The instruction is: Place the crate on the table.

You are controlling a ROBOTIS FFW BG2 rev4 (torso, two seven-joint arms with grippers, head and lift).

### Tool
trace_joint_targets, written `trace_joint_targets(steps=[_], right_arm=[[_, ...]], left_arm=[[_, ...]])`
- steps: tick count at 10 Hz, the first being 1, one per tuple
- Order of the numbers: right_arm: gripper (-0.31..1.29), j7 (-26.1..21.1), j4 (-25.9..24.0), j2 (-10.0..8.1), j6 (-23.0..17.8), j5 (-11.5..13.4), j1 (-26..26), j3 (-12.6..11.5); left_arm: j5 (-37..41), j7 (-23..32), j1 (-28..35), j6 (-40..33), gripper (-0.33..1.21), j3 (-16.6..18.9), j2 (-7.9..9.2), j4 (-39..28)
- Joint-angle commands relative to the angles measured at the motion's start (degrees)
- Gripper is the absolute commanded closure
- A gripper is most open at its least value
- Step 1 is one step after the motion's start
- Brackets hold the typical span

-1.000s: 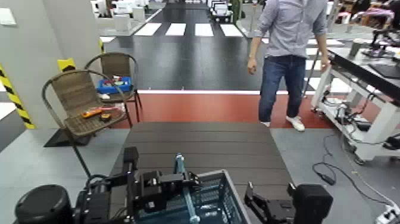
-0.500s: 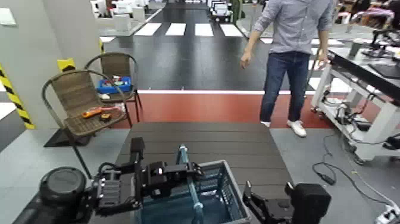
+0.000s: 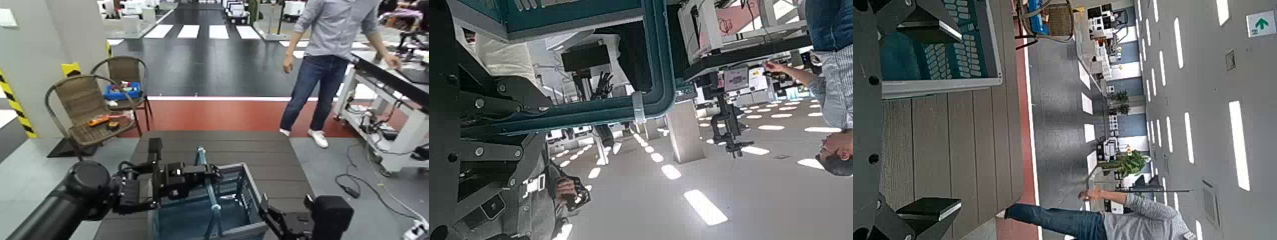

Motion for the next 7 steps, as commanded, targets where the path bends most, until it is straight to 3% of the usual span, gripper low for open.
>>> trace_joint_targets(steps=[1,7], right_arm=[[0.14,0.1,0.2,-0.02,-0.3,-0.2,-0.2,0.2],[0.14,0.4,0.6,-0.02,-1.2,-0.7,-0.5,0.5]], left_arm=[[-0.6,-0.9,-3.0,-0.9,1.12,-1.8,-0.53,3.7],[-3.0,-3.4,-7.6,-2.5,1.11,-4.5,-1.59,11.8]])
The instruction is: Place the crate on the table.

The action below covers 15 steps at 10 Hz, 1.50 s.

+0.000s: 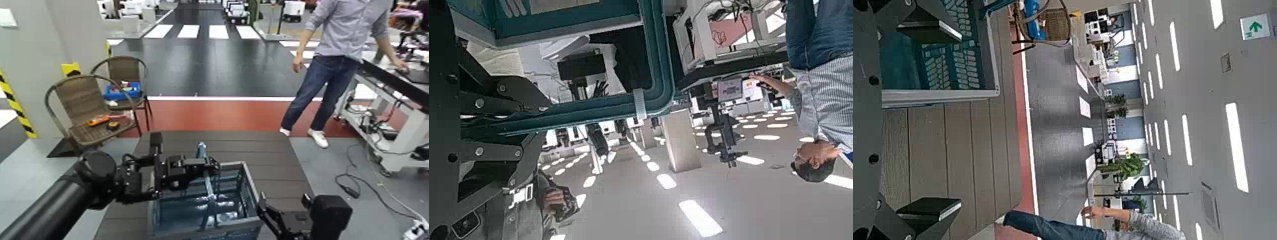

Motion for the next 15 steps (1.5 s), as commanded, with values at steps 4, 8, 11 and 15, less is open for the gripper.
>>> trace_joint_targets(steps=[4,8,11,15], right_arm=[[0.14,0.3,0.4,-0.17,-0.7,-0.4,-0.3,0.2],[0.14,0.7,0.6,-0.17,-1.0,-0.4,-0.4,0.3],[0.14,0.7,0.6,-0.26,-0.9,-0.9,-0.3,0.0],[0.14,0.7,0.5,-0.17,-0.4,-1.1,-0.2,-0.1]], left_arm=[[-1.3,-1.2,-1.3,-1.3,1.06,-0.7,-0.93,5.3],[-1.3,-2.8,-1.6,-2.5,0.88,-1.7,-1.46,7.4],[-1.3,-3.6,-1.3,-3.3,0.01,-1.4,-1.46,7.0],[-5.8,-3.3,1.3,-4.5,0.00,3.2,-1.11,4.4]])
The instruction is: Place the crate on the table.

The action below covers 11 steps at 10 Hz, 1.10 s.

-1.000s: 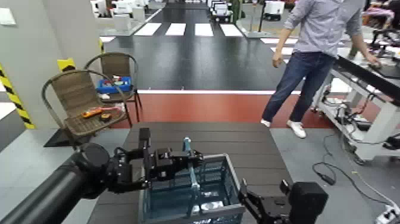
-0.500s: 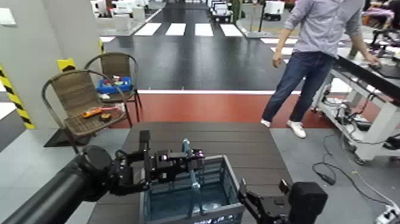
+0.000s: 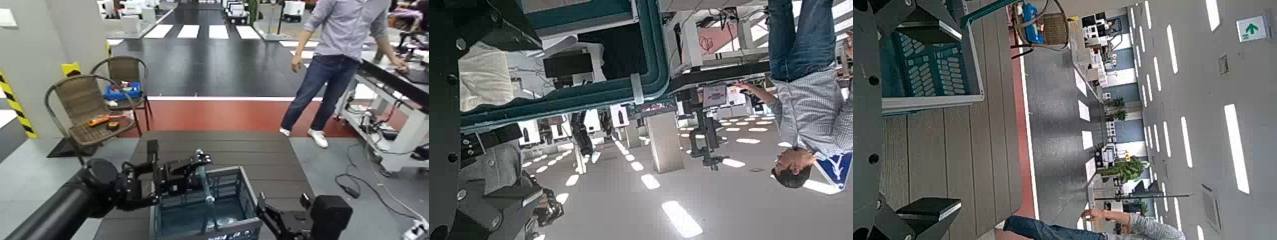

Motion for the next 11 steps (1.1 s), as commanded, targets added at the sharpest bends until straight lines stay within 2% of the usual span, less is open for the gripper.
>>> trace_joint_targets(steps=[1,2,3,4,6,7,8,9,11], right_arm=[[0.14,0.0,-0.1,0.03,0.5,0.0,0.1,-0.2],[0.14,0.0,-0.1,0.03,0.6,0.0,0.1,-0.2],[0.14,0.0,-0.1,0.03,0.7,-0.1,0.1,-0.2],[0.14,0.0,-0.1,0.20,0.7,0.0,0.2,-0.3],[0.14,0.0,-0.1,0.20,0.7,0.0,0.2,-0.4],[0.14,0.0,-0.1,0.20,0.6,-0.2,0.2,-0.4],[0.14,0.1,-0.1,0.20,0.5,-0.2,0.2,-0.6],[0.14,0.3,-0.1,0.20,0.1,-0.2,0.4,-0.8],[0.14,0.4,-0.2,0.20,-0.1,-0.2,0.6,-1.2]], left_arm=[[-5.3,0.9,2.8,-1.4,0.01,5.2,0.45,-4.0],[-6.2,3.0,4.8,-2.7,0.06,7.4,1.07,-7.6],[-6.3,8.9,8.5,-4.3,0.08,11.4,2.03,-14.1],[-7.8,12.4,12.1,-6.2,0.08,15.1,2.47,-20.2],[-12.8,17.2,19.0,-11.6,0.08,20.7,2.65,-31.1],[-16.9,20.5,22.3,-12.7,0.09,23.4,2.12,-36.9],[-19.6,24.4,26.8,-15.3,0.09,25.4,1.59,-43.0],[-22.3,28.4,32.2,-22.2,0.09,25.9,0.54,-48.8],[-29.2,32.0,39.7,-36.0,0.10,24.8,-1.04,-53.9]])
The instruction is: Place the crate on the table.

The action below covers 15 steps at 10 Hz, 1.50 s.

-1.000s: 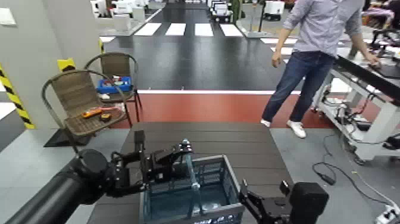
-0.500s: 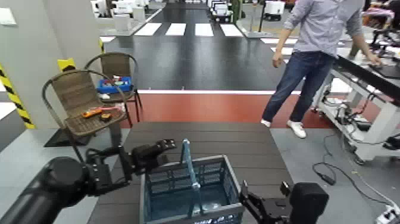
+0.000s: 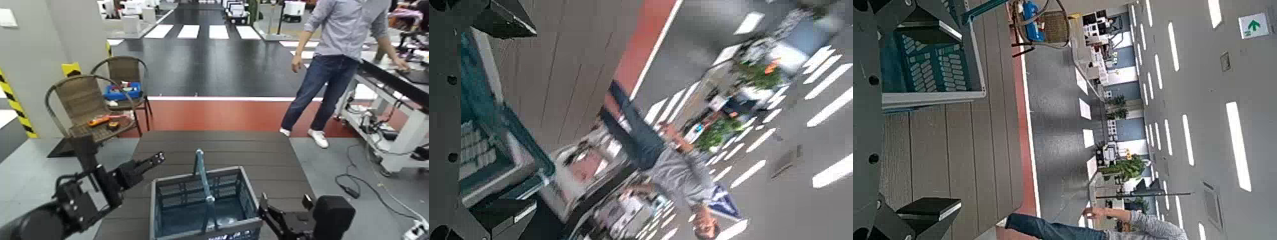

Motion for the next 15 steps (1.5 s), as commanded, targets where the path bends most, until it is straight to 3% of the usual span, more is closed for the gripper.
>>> trace_joint_targets(steps=[1,3,5,8,12,15], right_arm=[[0.14,0.0,-0.1,-0.18,-0.6,0.0,0.4,-0.5],[0.14,0.1,0.0,-0.27,-1.2,0.0,0.6,-0.7],[0.14,0.2,0.0,-0.44,-1.8,0.0,0.8,-0.8],[0.14,0.4,-0.2,-0.35,-1.9,0.1,1.1,-1.1],[0.14,0.5,-0.4,-0.18,-1.7,0.3,1.5,-1.5],[0.14,0.7,-0.5,0.09,-1.5,0.6,1.6,-1.6]], left_arm=[[-10.1,2.3,9.2,-17.4,0.10,-1.5,-2.17,-5.9],[-21.6,3.7,14.8,-26.0,0.10,-0.6,-5.95,-9.9],[-27.1,4.7,18.6,-32.7,0.09,-1.1,-6.83,-10.9],[-31.2,5.7,23.8,-36.0,0.09,-1.1,-8.85,-11.1],[-36.6,8.8,31.0,-44.5,0.10,-2.5,-9.46,-11.4],[-38.0,9.6,31.8,-45.7,0.10,-3.0,-9.55,-11.5]])
